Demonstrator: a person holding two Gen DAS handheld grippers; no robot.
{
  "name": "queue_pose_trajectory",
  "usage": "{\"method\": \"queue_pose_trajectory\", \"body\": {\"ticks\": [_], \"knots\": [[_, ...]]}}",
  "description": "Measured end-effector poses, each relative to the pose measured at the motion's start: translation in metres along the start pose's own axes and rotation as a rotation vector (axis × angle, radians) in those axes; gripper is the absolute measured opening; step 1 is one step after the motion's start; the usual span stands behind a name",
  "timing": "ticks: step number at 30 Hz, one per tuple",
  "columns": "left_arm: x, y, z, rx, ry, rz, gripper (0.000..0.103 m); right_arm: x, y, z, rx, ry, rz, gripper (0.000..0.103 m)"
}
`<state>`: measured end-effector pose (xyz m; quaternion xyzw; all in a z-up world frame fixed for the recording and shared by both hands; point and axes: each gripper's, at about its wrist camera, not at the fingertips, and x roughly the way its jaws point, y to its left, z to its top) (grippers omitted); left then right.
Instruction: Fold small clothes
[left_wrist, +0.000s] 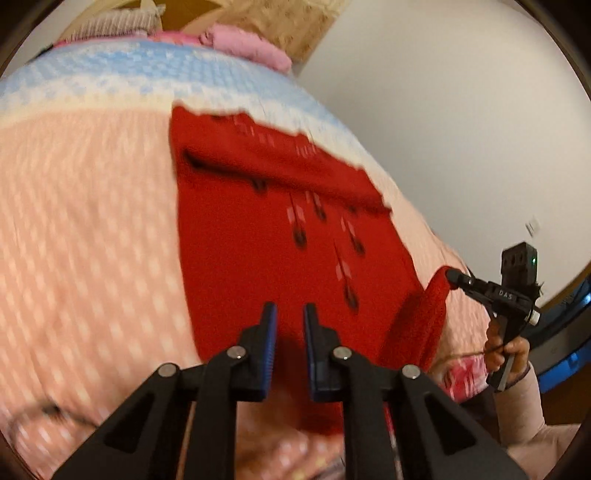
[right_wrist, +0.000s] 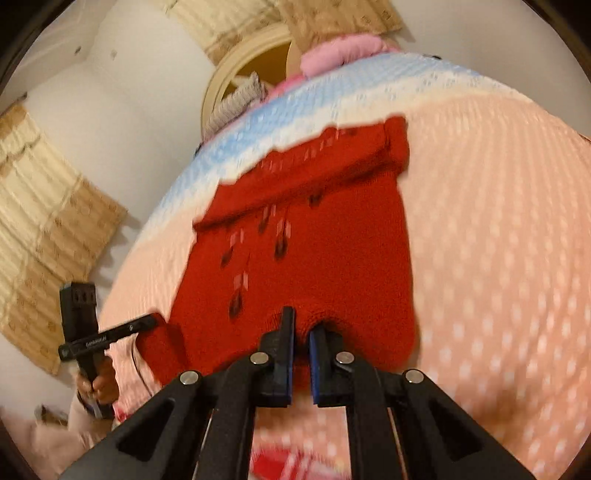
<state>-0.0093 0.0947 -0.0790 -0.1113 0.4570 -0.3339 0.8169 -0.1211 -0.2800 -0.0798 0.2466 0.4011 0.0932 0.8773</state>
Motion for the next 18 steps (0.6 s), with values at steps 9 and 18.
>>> {"method": "queue_pose_trajectory", "body": {"ticks": [9, 18], "knots": [[-0.005, 0.035, 0.042, 0.046, -0.050, 0.193, 0.016, 0.050, -0.045, 0.064, 0.125, -0.088, -0.143, 0.006], [-0.014, -0.015, -0.026, 0.579, 0.059, 0.241, 0.077, 0.069, -0.059, 0.055, 0.172, -0.050, -0.167, 0.006]]}}
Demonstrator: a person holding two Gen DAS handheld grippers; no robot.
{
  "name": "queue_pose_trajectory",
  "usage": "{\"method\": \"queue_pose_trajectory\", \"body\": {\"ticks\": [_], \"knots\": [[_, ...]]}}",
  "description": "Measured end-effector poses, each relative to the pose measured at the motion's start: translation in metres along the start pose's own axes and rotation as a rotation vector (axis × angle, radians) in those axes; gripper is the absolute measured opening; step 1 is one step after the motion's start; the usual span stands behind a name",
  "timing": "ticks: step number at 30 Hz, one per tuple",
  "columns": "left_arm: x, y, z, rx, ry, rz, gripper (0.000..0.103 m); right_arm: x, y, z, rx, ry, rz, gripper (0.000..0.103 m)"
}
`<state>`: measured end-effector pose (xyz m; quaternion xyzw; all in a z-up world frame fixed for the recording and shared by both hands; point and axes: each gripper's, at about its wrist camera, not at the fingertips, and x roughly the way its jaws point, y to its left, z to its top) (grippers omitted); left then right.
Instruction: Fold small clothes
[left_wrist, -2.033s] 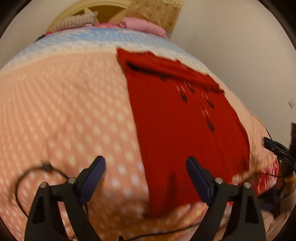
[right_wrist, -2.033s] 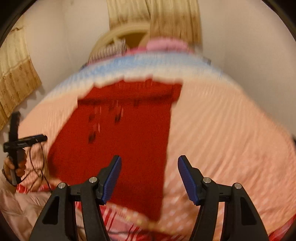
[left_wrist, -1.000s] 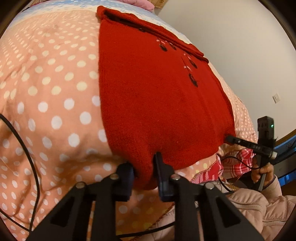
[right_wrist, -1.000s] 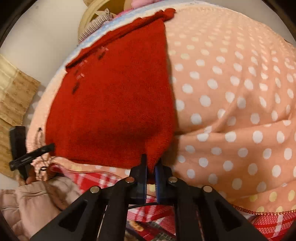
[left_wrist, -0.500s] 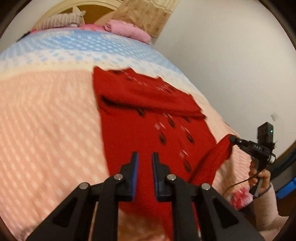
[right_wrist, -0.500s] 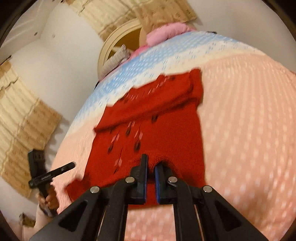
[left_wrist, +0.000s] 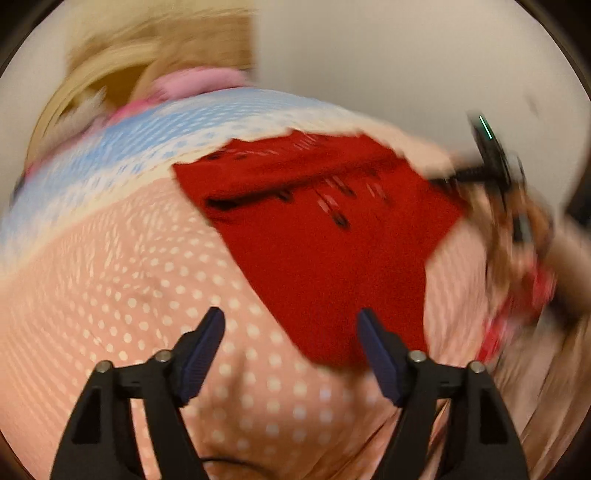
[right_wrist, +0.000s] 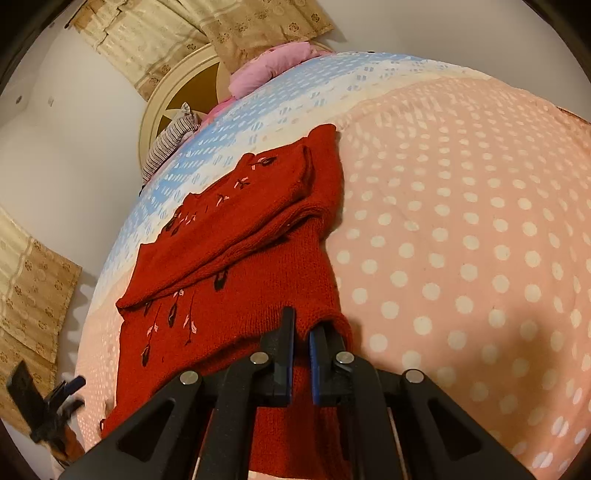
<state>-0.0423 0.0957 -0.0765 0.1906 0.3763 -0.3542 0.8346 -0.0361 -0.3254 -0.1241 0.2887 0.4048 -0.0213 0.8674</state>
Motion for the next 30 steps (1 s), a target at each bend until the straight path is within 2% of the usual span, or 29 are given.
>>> {"method": "queue_pose_trajectory", "body": {"ticks": [3, 5, 8, 10, 12, 14, 15, 16, 17, 18, 19, 21, 23, 26, 30], "knots": [[0.007, -0.033, -0.014, 0.253, 0.046, 0.092, 0.077, 0.002, 0.001, 0.002, -0.016, 0.008, -0.011, 0.006], [0.016, -0.051, -0.021, 0.386, 0.053, 0.109, 0.077, 0.005, 0.003, 0.001, -0.018, 0.008, -0.014, 0.006], [0.035, -0.073, -0.020, 0.541, 0.053, 0.159, 0.077, 0.005, 0.002, 0.002, -0.010, 0.010, -0.012, 0.006], [0.041, -0.080, -0.012, 0.559, 0.031, 0.155, 0.077, 0.006, 0.002, 0.002, -0.002, 0.012, -0.010, 0.006], [0.043, -0.079, 0.006, 0.497, -0.013, 0.069, 0.076, 0.006, 0.002, 0.004, 0.001, 0.015, -0.010, 0.006], [0.040, -0.065, 0.023, 0.379, -0.052, -0.019, 0.064, 0.005, 0.002, 0.006, 0.003, 0.019, -0.008, 0.007], [0.040, -0.054, 0.031, 0.298, -0.059, -0.067, 0.047, 0.004, 0.002, 0.007, 0.008, 0.017, -0.003, 0.007], [0.043, -0.031, 0.042, 0.152, -0.059, -0.150, 0.030, 0.003, 0.002, 0.006, 0.015, 0.009, 0.004, 0.007], [0.048, -0.009, 0.048, 0.017, -0.061, -0.208, 0.025, 0.002, 0.000, 0.007, 0.031, 0.002, 0.020, 0.007], [0.051, 0.005, 0.048, -0.076, -0.066, -0.239, 0.023, 0.000, -0.001, 0.008, 0.042, -0.003, 0.033, 0.008], [0.059, 0.030, 0.048, -0.229, -0.071, -0.271, 0.023, -0.002, -0.005, 0.008, 0.071, -0.017, 0.064, 0.008], [0.072, 0.055, 0.040, -0.391, -0.053, -0.296, 0.020, -0.003, -0.009, 0.009, 0.102, -0.028, 0.099, 0.008], [0.081, 0.060, 0.031, -0.439, -0.022, -0.322, 0.020, -0.005, -0.010, 0.007, 0.118, -0.038, 0.125, 0.008], [0.077, 0.046, 0.023, -0.394, -0.018, -0.320, 0.022, -0.014, -0.005, 0.004, 0.097, -0.056, 0.138, 0.008], [0.079, 0.050, 0.026, -0.426, -0.037, -0.384, 0.058, -0.034, 0.002, 0.001, 0.044, -0.093, 0.167, 0.010]]}}
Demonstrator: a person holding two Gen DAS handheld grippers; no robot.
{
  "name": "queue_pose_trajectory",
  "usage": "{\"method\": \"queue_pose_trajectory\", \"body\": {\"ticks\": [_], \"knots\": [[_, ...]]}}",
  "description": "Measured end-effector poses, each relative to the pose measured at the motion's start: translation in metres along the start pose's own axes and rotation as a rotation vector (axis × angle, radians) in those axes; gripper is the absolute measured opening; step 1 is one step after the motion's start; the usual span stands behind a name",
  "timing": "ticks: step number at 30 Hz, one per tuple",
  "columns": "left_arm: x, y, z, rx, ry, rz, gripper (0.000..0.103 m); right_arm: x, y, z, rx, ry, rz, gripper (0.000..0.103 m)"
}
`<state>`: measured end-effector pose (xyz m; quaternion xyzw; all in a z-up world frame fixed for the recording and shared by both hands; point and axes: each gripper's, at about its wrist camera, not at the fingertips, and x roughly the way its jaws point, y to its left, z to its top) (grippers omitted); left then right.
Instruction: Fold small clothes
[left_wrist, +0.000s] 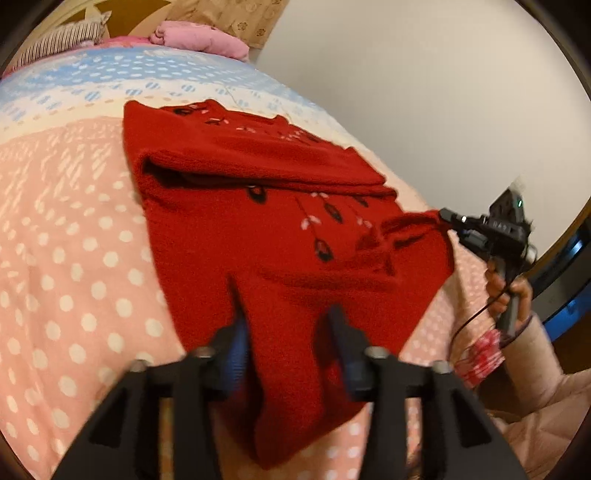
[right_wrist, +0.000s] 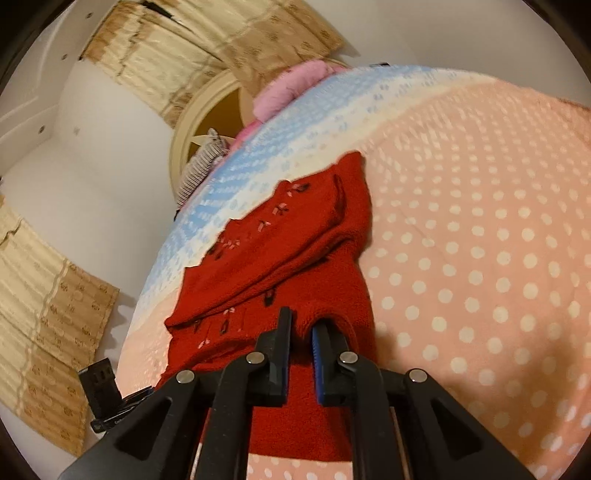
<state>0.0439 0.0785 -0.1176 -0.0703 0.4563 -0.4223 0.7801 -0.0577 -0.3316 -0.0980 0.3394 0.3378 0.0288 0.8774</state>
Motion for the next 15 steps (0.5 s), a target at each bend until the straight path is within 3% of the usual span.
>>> {"method": "queue_pose_trajectory", "body": {"ticks": [1, 5, 7, 9, 12, 15], "knots": [[-0.001, 0.002, 0.001, -0.010, -0.008, -0.009, 0.063, -0.005, 0.001, 0.000, -0.008, -0.008, 0.008, 0.010], [0.005, 0.001, 0.002, -0.027, -0.030, -0.013, 0.063, -0.014, 0.004, 0.000, -0.045, -0.011, -0.004, 0.016], [0.005, 0.002, 0.003, -0.041, -0.035, -0.018, 0.063, -0.017, 0.008, -0.001, -0.075, -0.021, -0.024, 0.042], [0.005, 0.002, 0.003, -0.046, -0.038, -0.019, 0.063, -0.024, 0.006, 0.001, -0.062, -0.075, -0.003, 0.056], [0.005, 0.001, 0.003, -0.046, -0.045, -0.014, 0.061, -0.030, -0.003, 0.006, -0.019, -0.111, 0.009, 0.057], [0.005, 0.000, 0.002, -0.041, -0.056, 0.005, 0.051, -0.023, 0.000, 0.006, -0.078, -0.085, -0.043, 0.057]]}}
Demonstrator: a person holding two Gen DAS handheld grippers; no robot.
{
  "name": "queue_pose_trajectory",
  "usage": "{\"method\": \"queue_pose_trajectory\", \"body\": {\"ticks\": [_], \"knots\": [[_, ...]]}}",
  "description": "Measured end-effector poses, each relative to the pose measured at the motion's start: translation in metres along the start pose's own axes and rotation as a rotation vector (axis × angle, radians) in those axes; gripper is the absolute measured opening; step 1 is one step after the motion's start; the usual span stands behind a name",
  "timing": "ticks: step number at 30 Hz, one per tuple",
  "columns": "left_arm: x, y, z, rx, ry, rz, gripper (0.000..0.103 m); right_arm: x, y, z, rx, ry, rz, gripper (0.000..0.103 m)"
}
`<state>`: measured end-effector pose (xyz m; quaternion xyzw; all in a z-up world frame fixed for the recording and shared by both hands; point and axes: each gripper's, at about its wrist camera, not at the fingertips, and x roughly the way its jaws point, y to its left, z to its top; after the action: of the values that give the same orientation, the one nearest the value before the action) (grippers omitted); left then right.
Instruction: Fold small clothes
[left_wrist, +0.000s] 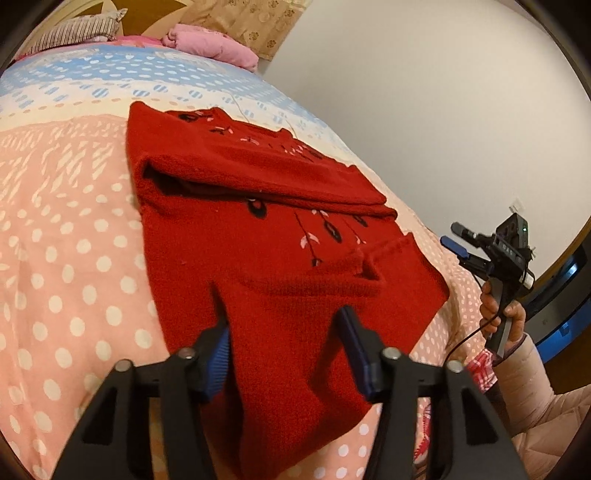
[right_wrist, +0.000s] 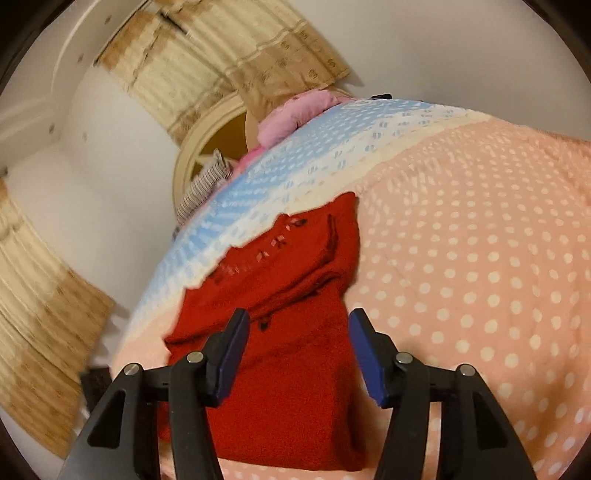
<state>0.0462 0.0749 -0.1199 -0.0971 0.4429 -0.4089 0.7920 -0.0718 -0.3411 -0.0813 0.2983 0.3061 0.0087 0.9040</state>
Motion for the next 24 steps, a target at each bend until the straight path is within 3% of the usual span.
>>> {"method": "queue_pose_trajectory", "body": {"ticks": [5, 7, 11, 12, 13, 14, 15, 16, 19, 24], "knots": [[0.000, 0.006, 0.000, -0.048, -0.017, -0.027, 0.051, 0.028, 0.023, -0.010, -0.224, 0.084, -0.123, 0.057], [0.002, 0.006, 0.003, -0.054, -0.012, -0.031, 0.057, 0.050, 0.028, -0.015, -0.293, 0.130, -0.196, 0.057], [0.007, 0.004, 0.010, -0.045, -0.011, -0.022, 0.061, 0.075, 0.021, -0.021, -0.294, 0.189, -0.204, 0.057], [0.008, 0.004, 0.011, -0.050, -0.017, -0.026, 0.059, 0.078, 0.023, -0.024, -0.316, 0.187, -0.236, 0.045], [0.008, 0.004, 0.010, -0.052, -0.021, -0.030, 0.052, 0.078, 0.026, -0.026, -0.343, 0.179, -0.275, 0.019], [0.006, 0.004, 0.010, -0.056, -0.031, -0.036, 0.043, 0.078, 0.030, -0.027, -0.361, 0.178, -0.292, 0.015], [0.005, 0.004, 0.010, -0.059, -0.036, -0.043, 0.016, 0.073, 0.032, -0.028, -0.361, 0.167, -0.288, 0.012], [0.003, 0.003, 0.009, -0.062, -0.039, -0.048, 0.006, 0.064, 0.036, -0.028, -0.358, 0.140, -0.290, 0.011], [-0.011, 0.002, 0.008, -0.076, -0.098, -0.021, 0.006, 0.044, 0.049, -0.031, -0.392, 0.088, -0.331, 0.008], [-0.032, 0.005, 0.019, -0.112, -0.173, -0.001, 0.006, 0.013, 0.070, -0.028, -0.397, 0.002, -0.310, 0.008]]}}
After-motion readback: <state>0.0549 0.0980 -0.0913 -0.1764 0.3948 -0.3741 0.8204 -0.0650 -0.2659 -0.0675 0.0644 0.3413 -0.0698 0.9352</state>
